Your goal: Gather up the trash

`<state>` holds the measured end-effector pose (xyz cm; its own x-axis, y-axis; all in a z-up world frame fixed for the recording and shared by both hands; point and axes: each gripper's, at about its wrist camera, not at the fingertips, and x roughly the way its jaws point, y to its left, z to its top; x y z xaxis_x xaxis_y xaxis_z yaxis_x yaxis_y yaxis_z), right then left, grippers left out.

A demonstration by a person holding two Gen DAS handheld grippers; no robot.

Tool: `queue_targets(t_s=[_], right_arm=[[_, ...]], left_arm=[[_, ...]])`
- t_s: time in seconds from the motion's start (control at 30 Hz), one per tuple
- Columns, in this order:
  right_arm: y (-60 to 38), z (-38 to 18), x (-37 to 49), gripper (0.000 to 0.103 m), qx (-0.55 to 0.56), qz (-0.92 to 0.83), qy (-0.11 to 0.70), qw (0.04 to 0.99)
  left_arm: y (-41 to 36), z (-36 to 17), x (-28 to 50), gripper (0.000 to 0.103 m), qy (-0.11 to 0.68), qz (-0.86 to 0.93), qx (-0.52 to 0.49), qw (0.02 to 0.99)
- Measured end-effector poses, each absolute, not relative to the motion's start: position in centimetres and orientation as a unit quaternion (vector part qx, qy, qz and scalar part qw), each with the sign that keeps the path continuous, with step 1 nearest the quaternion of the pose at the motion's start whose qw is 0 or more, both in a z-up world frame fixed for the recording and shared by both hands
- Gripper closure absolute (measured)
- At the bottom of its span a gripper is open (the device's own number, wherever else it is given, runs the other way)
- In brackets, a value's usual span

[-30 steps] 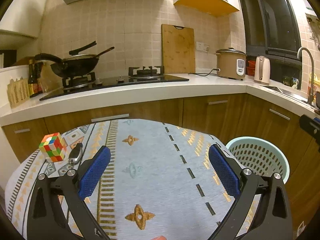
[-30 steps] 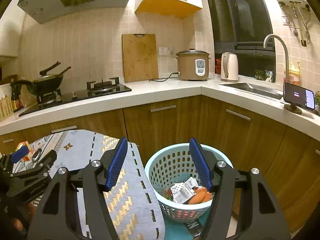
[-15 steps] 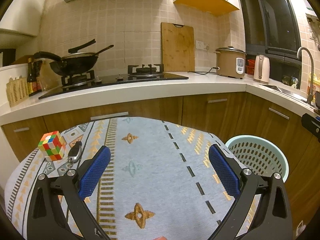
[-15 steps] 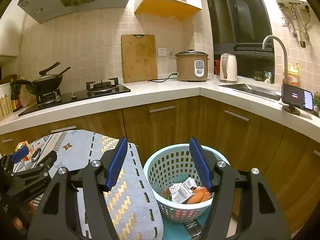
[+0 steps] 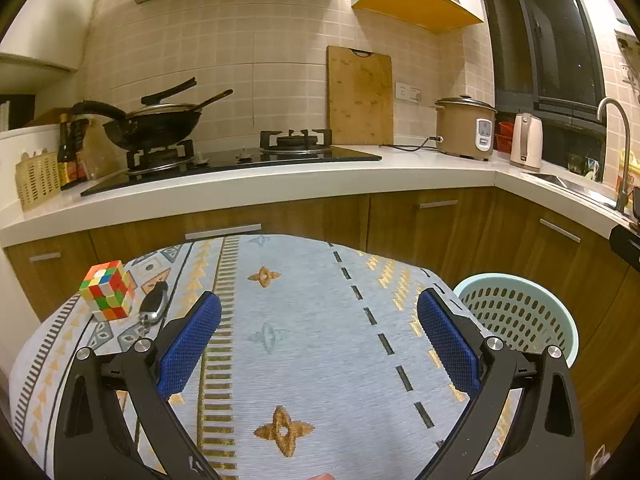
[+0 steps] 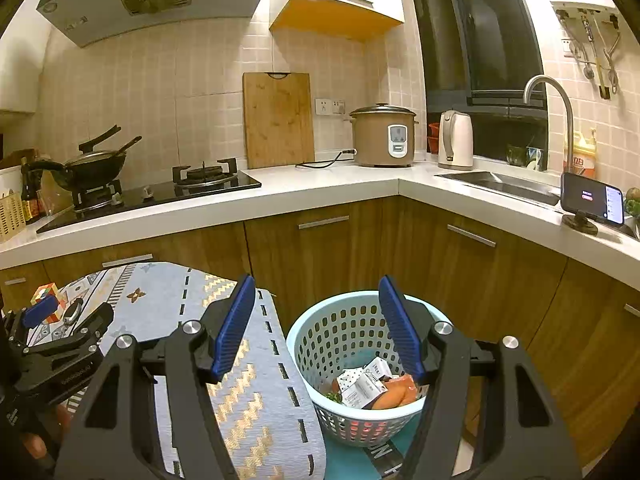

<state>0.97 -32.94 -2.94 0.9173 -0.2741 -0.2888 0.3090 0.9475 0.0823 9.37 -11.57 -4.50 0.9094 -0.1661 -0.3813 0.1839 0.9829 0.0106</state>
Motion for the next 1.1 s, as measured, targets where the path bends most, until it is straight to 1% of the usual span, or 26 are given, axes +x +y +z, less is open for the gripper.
queue_targets(t_s=[1.1], right_arm=[[-33.42,-3.32,1.44,0.042,0.069,-0.144,0.147,0.976]], left_arm=[[-12.10,-4.54,9.20,0.008,0.193,-0.086,0.030,0.977]])
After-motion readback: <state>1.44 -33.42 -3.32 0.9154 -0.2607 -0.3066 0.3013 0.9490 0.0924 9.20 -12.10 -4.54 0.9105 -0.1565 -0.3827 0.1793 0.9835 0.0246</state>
